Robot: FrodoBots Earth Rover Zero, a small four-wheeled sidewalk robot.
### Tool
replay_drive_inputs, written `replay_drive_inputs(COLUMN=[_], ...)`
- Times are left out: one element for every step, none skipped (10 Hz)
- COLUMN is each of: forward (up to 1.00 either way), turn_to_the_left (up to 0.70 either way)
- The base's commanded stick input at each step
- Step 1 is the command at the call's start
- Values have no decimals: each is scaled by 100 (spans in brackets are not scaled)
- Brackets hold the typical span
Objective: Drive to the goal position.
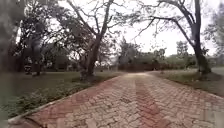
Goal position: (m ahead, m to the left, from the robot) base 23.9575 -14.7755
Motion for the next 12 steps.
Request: replay_drive_inputs(forward=[70,70,70,70,70,70,70,70,70,70,70,70], turn_to_the_left=[-35,-35,-20,-2,0,0,0,0,0,-2,-10,-35])
